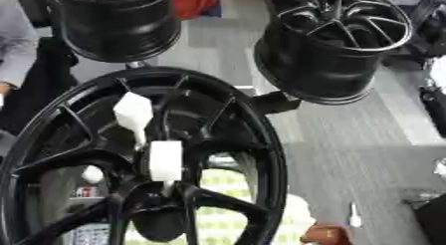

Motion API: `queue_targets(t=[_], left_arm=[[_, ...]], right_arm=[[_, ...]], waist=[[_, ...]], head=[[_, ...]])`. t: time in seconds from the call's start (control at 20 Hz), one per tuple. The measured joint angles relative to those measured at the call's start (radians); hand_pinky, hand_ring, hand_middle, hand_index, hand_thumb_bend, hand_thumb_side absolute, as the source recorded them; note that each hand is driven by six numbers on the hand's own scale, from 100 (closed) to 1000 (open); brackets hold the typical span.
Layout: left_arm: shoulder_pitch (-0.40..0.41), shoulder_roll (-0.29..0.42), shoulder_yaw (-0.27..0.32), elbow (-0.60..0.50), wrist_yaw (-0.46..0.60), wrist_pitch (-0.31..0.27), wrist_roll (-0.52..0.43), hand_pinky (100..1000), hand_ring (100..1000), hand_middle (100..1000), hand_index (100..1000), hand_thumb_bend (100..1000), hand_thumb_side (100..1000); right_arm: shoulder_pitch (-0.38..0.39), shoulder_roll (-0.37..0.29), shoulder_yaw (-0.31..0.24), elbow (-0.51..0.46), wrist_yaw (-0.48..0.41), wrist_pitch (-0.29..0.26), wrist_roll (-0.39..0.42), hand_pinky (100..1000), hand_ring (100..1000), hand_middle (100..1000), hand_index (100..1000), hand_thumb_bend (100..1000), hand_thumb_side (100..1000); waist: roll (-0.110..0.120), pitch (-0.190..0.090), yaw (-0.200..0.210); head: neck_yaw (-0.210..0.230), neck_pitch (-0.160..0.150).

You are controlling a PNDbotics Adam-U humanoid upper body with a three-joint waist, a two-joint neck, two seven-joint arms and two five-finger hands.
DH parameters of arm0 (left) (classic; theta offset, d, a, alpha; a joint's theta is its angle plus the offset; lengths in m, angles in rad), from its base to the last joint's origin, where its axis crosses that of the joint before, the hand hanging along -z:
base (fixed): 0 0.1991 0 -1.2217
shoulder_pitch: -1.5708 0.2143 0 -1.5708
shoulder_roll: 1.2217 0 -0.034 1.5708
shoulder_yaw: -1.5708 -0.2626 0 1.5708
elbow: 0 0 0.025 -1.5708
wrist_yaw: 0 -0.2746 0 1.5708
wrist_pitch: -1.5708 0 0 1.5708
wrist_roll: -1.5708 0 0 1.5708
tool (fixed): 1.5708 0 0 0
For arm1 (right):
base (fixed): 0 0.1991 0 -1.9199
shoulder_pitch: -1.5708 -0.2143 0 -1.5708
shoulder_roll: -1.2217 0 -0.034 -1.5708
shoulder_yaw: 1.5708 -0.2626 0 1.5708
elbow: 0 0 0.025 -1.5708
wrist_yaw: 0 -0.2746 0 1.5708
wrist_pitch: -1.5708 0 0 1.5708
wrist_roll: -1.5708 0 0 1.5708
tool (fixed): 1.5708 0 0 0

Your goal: Pull the pin out of the wheel hub.

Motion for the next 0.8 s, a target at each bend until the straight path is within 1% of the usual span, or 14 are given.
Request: queue_targets(t=[0.15, 0.25, 0.55, 0.8], left_arm=[[0.002, -0.002, -0.001, 0.000, 0.000, -0.001, -0.003, 743, 634, 606, 816, 100, 716], [0.004, -0.003, -0.001, 0.000, 0.000, 0.000, -0.005, 743, 634, 605, 815, 100, 718], [0.011, -0.015, -0.005, 0.000, 0.000, 0.009, -0.005, 743, 634, 605, 815, 100, 725], [0.013, -0.018, -0.009, 0.000, 0.000, 0.016, -0.009, 743, 634, 604, 813, 100, 722]], right_arm=[[-0.003, -0.026, 0.000, 0.000, -0.010, 0.013, 0.012, 765, 814, 789, 823, 100, 555], [-0.003, -0.041, 0.000, 0.000, -0.017, 0.022, 0.020, 765, 813, 789, 823, 100, 551], [-0.003, -0.062, 0.000, 0.000, -0.036, 0.047, 0.044, 766, 813, 786, 822, 100, 534], [-0.003, -0.074, 0.000, 0.000, -0.039, 0.058, 0.059, 766, 812, 786, 822, 100, 534]], waist=[[-0.003, -0.005, -0.002], [-0.005, -0.009, -0.002], [-0.005, -0.016, -0.005], [-0.005, -0.022, -0.006]], head=[[0.031, 0.032], [0.041, 0.047], [0.069, 0.081], [0.074, 0.101]])
